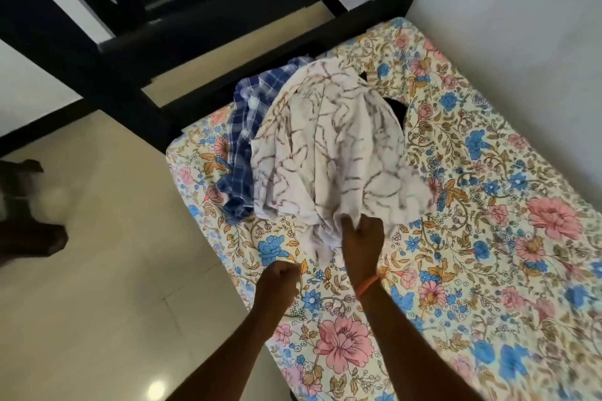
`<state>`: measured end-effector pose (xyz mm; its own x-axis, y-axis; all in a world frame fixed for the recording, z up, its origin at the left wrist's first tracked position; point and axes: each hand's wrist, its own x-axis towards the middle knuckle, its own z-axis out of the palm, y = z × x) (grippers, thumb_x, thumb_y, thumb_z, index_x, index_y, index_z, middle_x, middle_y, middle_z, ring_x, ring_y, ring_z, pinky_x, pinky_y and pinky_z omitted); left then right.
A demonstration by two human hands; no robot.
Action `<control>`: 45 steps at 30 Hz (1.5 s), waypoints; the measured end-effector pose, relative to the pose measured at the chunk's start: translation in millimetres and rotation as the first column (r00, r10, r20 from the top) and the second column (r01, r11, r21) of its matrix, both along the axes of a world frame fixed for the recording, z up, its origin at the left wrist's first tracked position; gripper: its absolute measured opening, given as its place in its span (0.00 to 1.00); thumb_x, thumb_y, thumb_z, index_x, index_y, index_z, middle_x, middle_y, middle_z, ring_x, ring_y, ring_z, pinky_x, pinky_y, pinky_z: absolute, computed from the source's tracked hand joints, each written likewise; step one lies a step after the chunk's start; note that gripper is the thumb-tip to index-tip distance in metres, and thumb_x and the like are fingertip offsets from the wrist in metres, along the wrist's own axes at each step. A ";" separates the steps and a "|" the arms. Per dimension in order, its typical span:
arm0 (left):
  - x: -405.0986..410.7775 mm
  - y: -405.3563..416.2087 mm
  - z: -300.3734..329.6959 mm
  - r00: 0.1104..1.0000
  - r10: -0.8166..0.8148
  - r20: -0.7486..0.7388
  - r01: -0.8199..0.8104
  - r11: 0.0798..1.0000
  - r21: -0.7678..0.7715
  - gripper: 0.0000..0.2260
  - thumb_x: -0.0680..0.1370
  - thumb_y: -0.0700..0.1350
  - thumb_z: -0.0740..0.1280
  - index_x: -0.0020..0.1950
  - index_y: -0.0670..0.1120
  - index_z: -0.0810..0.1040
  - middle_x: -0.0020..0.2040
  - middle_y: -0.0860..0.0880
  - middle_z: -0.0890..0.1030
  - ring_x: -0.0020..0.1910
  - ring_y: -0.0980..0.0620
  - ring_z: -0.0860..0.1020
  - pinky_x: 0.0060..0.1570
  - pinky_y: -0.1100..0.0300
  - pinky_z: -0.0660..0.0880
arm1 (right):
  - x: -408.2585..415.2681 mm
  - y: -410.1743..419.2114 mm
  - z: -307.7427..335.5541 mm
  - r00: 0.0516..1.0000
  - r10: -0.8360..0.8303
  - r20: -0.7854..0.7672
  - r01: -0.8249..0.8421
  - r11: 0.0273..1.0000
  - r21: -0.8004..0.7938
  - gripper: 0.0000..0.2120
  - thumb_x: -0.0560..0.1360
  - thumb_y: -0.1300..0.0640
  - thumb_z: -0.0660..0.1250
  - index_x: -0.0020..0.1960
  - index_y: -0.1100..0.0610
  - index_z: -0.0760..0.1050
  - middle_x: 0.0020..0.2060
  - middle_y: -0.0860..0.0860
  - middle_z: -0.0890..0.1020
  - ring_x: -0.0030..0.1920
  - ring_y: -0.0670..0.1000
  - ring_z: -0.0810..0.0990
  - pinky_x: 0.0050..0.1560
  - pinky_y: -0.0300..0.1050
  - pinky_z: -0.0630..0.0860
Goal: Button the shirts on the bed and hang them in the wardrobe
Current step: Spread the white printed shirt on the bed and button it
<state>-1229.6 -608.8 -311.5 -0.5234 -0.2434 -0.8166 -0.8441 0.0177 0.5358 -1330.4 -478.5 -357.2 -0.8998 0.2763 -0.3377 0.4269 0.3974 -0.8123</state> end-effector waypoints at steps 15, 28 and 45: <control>55.1 63.8 87.6 0.947 -0.303 -0.104 0.319 0.922 0.221 0.15 0.76 0.33 0.64 0.60 0.41 0.81 0.45 0.46 0.81 0.34 0.58 0.75 0.28 0.69 0.71 | 120.4 64.8 104.8 0.997 0.072 -0.031 -0.077 0.975 -0.208 0.17 0.76 0.46 0.69 0.35 0.57 0.76 0.29 0.54 0.79 0.32 0.54 0.77 0.38 0.51 0.76; 213.2 142.0 -120.2 0.834 -0.379 -0.401 0.295 0.920 -0.257 0.18 0.70 0.53 0.63 0.55 0.49 0.81 0.59 0.46 0.71 0.57 0.47 0.75 0.59 0.57 0.74 | 127.1 102.9 -63.0 0.779 0.619 0.100 -0.557 0.609 0.565 0.38 0.72 0.46 0.74 0.73 0.63 0.65 0.67 0.61 0.70 0.65 0.62 0.70 0.62 0.53 0.66; 208.2 171.3 -160.1 0.916 -0.017 -0.400 -0.232 0.792 -0.565 0.13 0.74 0.45 0.70 0.33 0.47 0.70 0.32 0.52 0.73 0.41 0.47 0.77 0.35 0.64 0.65 | 82.5 145.2 -136.8 0.253 0.838 -0.484 -0.495 0.542 0.679 0.05 0.76 0.58 0.69 0.43 0.58 0.81 0.49 0.55 0.77 0.38 0.59 0.78 0.36 0.43 0.68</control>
